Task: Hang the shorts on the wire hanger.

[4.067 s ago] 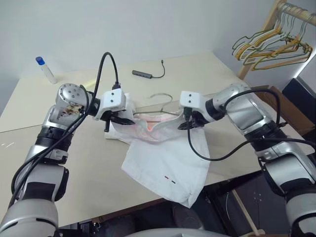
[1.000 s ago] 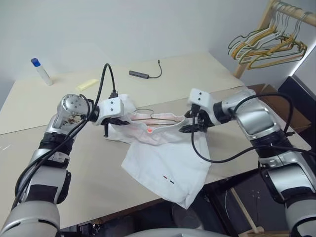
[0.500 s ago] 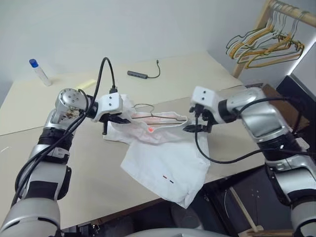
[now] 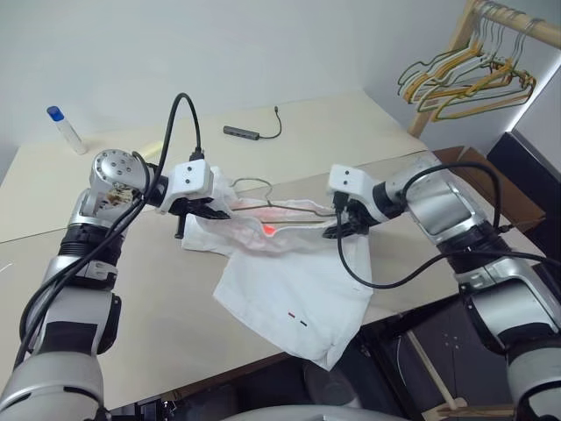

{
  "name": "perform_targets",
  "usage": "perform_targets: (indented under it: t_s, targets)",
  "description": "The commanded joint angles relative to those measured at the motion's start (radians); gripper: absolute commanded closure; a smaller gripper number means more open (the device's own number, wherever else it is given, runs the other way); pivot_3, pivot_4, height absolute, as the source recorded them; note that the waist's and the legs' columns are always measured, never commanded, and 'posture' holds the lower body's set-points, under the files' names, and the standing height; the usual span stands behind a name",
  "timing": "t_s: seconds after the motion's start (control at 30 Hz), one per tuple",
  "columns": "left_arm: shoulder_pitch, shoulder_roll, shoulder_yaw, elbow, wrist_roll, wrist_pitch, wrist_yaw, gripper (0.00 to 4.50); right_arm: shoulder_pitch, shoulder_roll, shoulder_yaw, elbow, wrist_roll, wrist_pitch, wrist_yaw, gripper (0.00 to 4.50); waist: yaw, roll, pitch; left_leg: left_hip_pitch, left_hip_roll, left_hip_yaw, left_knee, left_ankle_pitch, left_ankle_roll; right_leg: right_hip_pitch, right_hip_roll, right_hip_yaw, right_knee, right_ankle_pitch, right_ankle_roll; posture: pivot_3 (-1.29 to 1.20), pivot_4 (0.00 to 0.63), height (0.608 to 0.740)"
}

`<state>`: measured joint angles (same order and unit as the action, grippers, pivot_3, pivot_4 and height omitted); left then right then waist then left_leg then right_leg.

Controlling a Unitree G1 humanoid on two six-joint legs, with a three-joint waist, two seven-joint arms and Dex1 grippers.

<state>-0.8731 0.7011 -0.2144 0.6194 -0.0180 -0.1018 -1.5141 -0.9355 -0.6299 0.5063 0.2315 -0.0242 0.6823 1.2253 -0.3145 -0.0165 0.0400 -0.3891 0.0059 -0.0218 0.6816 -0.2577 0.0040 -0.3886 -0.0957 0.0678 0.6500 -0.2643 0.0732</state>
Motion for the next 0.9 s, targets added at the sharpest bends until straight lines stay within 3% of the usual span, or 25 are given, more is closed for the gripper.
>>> perform_targets:
  t_s: [0.03,0.1,0.17,0.5,0.6,0.9]
  targets:
    - [-0.040,0.007,0.026,-0.037,-0.028,-0.006,-0.010,4.50,-0.044,0.011,0.011,0.006,-0.022,-0.025,0.023,2.33,0.000,0.000,0.000,0.000,0.000,0.000,0.000,0.000,0.000,0.000,0.000,0.000,0.000,0.000,0.000,-0.22,0.000,0.740]
    - [-0.045,0.004,0.024,-0.035,-0.027,-0.008,-0.009,4.50,-0.053,0.019,0.016,0.013,-0.029,-0.024,0.029,3.00,0.000,0.000,0.000,0.000,0.000,0.000,0.000,0.000,0.000,0.000,0.000,0.000,0.000,0.000,0.000,-0.22,0.000,0.740]
    - [-0.045,0.001,0.023,-0.033,-0.027,-0.010,-0.008,4.50,-0.059,0.023,0.017,0.017,-0.030,-0.023,0.032,3.39,0.000,0.000,0.000,0.000,0.000,0.000,0.000,0.000,0.000,0.000,0.000,0.000,0.000,0.000,0.000,-0.23,0.000,0.740]
    - [-0.041,-0.004,0.022,-0.033,-0.040,-0.043,-0.034,4.50,-0.033,0.012,-0.025,-0.020,0.005,0.038,0.065,4.45,-0.001,0.000,0.000,0.000,0.000,0.000,0.000,0.000,0.000,0.000,0.000,0.000,0.002,0.000,0.000,-0.24,0.000,0.740]
    - [-0.041,-0.006,0.024,-0.032,-0.049,-0.044,-0.044,3.79,-0.019,0.004,-0.040,-0.038,0.023,0.071,0.064,4.50,-0.001,0.000,0.000,0.000,0.000,0.000,0.000,0.000,0.000,0.000,0.000,0.000,0.007,0.000,0.000,-0.25,0.000,0.740]
    - [-0.062,-0.016,0.021,-0.008,-0.053,-0.046,-0.062,1.05,0.015,-0.015,-0.055,-0.095,0.060,0.132,0.055,4.50,-0.003,0.000,0.000,0.000,0.000,-0.001,0.000,0.000,0.000,0.000,0.000,0.000,0.007,0.000,0.000,-0.26,0.000,0.740]
